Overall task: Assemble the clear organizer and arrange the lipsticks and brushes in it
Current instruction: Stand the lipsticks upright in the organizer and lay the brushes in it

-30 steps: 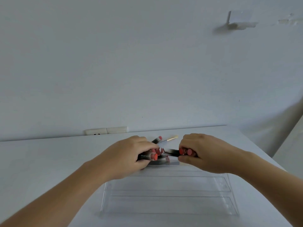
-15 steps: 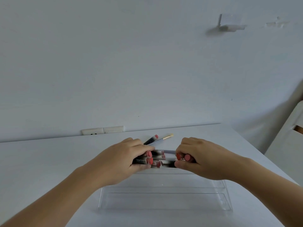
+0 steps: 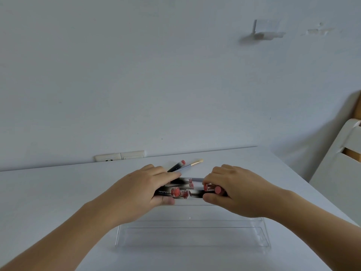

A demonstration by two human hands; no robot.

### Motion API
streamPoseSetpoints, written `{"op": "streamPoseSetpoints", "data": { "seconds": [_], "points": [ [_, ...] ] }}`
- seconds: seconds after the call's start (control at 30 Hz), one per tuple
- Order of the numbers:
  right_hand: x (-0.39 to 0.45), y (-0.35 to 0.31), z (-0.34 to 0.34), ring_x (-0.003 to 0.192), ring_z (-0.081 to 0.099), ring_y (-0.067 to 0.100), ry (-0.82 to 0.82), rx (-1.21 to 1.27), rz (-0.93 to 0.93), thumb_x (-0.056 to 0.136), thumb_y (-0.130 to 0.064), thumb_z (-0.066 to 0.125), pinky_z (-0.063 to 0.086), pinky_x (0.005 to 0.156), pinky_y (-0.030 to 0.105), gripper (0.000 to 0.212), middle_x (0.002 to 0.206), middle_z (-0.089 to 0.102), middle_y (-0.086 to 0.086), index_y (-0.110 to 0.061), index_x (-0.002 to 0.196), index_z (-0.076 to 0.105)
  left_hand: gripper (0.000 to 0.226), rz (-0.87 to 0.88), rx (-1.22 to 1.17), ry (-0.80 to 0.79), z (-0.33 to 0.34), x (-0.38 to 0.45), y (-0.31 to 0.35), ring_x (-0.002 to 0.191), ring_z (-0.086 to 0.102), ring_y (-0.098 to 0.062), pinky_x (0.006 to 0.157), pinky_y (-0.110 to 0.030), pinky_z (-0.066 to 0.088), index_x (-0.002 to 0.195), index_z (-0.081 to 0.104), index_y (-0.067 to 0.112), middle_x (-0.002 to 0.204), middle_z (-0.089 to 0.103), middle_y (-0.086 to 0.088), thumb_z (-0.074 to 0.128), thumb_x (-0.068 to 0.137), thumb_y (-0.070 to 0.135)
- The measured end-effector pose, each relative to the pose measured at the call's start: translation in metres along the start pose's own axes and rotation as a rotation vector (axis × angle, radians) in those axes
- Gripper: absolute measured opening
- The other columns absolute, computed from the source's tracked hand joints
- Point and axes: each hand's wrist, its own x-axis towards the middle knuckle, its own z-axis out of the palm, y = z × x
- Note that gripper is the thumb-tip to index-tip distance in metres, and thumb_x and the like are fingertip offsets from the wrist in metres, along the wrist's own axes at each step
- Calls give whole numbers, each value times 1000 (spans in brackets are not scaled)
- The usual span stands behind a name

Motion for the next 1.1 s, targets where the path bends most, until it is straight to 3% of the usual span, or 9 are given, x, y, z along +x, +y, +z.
{"op": "streamPoseSetpoints", "data": {
  "seconds": [0.23,0.33,0.43,0.6,0.7,0.77,0.87,0.97,1.1],
  "points": [
    [-10,1,6,93,48,1,-12,120,59,94,-64,34,44,79,23,40,102,56,-21,-43,126,46,47,44,-28,106,2,-18,-4,105,43,5,85,-14,39,138,57,43,109,52,32,70,94,30],
    [-12,4,5,89,50,-4,-12,187,70,95,-62,37,40,71,18,32,94,55,-25,-45,121,48,45,59,-61,131,4,-24,-8,102,45,5,82,-17,42,128,66,40,106,56,31,74,91,15],
    [-13,3,-1,91,51,-1,-24,227,79,97,-57,42,40,70,18,25,94,57,-21,-45,119,50,47,71,-69,140,4,-28,-9,104,48,0,86,-20,44,130,65,40,112,59,26,75,90,16],
    [-20,-7,-11,114,46,-5,26,176,8,101,-43,46,37,95,17,32,120,56,-24,-38,132,51,56,69,-42,225,3,-33,-3,105,51,-7,89,-25,47,134,64,30,118,61,17,80,85,8],
    [-27,-22,-6,139,33,3,73,108,-65,100,-43,44,17,115,16,47,147,47,-15,-27,145,46,47,132,-52,247,3,-36,14,107,50,-7,92,-17,39,136,62,29,122,57,19,64,90,19],
    [-29,-30,1,148,15,1,48,58,-54,101,-51,39,2,120,20,55,157,31,-16,-31,152,33,48,159,-30,208,7,-37,28,113,49,-8,97,-19,37,138,59,29,128,55,17,48,92,32],
    [-28,-33,12,150,5,3,10,-12,-14,100,-59,35,-7,120,21,63,162,19,-18,-35,156,19,52,152,7,176,20,-39,38,119,49,-14,102,-29,40,141,59,26,136,56,11,45,91,26],
    [-25,-30,16,144,15,2,-5,-3,13,99,-61,37,-5,106,5,63,159,23,-21,-38,155,21,60,127,28,177,28,-41,39,123,48,-18,101,-38,44,142,57,23,143,53,8,38,85,21],
    [-22,-24,18,136,27,3,-17,-4,9,95,-66,38,23,110,19,66,154,28,-23,-40,153,21,63,113,99,179,35,-44,39,130,45,-20,102,-36,36,140,57,20,150,49,1,39,80,18]
  ]
}}
